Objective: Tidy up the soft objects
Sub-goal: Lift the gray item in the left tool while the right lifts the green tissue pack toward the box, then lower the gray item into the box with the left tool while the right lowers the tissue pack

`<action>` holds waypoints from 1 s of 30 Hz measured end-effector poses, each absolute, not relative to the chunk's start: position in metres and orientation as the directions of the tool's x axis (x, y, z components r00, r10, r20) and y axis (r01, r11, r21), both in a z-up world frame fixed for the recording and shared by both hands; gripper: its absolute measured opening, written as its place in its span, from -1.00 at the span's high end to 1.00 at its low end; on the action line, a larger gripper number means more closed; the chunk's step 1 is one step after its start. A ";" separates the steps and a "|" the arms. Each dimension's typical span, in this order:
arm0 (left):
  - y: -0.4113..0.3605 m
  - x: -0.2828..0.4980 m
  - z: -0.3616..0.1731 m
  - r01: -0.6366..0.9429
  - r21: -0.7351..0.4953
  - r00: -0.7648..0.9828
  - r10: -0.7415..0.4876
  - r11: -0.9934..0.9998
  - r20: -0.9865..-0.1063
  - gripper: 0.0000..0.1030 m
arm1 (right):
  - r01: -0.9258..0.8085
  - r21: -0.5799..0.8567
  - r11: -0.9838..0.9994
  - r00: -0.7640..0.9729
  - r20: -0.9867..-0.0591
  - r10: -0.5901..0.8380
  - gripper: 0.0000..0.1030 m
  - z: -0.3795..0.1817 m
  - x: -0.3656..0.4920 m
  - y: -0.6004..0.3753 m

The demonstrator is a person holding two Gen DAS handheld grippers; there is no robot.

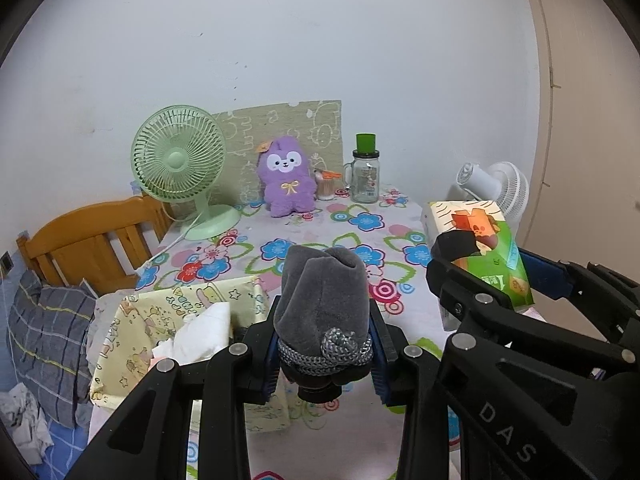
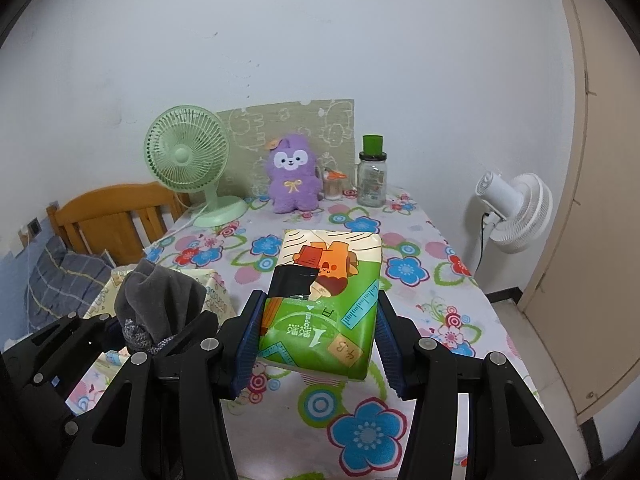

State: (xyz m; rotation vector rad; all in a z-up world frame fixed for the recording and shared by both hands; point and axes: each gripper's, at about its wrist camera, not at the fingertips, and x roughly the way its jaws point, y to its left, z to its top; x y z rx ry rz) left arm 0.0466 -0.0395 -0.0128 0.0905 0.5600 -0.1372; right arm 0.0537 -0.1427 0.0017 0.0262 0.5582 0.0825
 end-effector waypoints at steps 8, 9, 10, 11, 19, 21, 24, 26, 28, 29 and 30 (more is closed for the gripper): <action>-0.020 0.059 -0.018 0.134 0.039 0.830 -0.091 0.990 -0.550 0.28 | -0.103 0.031 0.994 0.834 -0.542 0.104 -0.07 -0.001 0.063 -0.118; -0.018 0.060 -0.019 0.133 0.039 0.829 -0.089 0.990 -0.552 0.28 | -0.107 0.029 0.994 0.833 -0.543 0.106 -0.07 -0.001 0.064 -0.115; -0.015 0.062 -0.020 0.130 0.040 0.828 -0.086 0.991 -0.554 0.28 | -0.114 0.027 0.993 0.831 -0.545 0.111 -0.07 -0.002 0.066 -0.110; -0.013 0.063 -0.021 0.127 0.039 0.827 -0.084 0.991 -0.556 0.28 | -0.117 0.029 0.993 0.830 -0.545 0.113 -0.07 -0.003 0.067 -0.108; 0.008 0.074 -0.029 0.103 0.046 0.817 -0.058 0.994 -0.573 0.28 | -0.164 0.051 0.985 0.812 -0.560 0.164 -0.07 -0.010 0.080 -0.087; 0.013 0.077 -0.031 0.096 0.051 0.815 -0.049 0.994 -0.577 0.28 | -0.174 0.048 0.984 0.810 -0.561 0.171 -0.07 -0.011 0.083 -0.081; 0.022 0.081 -0.035 0.084 0.053 0.811 -0.037 0.995 -0.583 0.28 | -0.194 0.044 0.980 0.805 -0.564 0.184 -0.07 -0.014 0.087 -0.073; 0.028 0.084 -0.037 0.074 0.050 0.808 -0.030 0.996 -0.589 0.28 | -0.207 0.044 0.977 0.799 -0.569 0.194 -0.07 -0.017 0.091 -0.067; 0.033 0.087 -0.040 0.068 0.047 0.803 -0.027 0.997 -0.595 0.28 | -0.219 0.042 0.975 0.795 -0.572 0.203 -0.07 -0.019 0.095 -0.062; 0.036 0.089 -0.042 0.064 0.044 0.800 -0.025 0.997 -0.599 0.28 | -0.224 0.042 0.974 0.793 -0.573 0.207 -0.07 -0.020 0.097 -0.059; 0.038 0.090 -0.043 0.061 0.044 0.799 -0.022 0.997 -0.601 0.28 | -0.228 0.041 0.973 0.791 -0.575 0.209 -0.07 -0.021 0.098 -0.058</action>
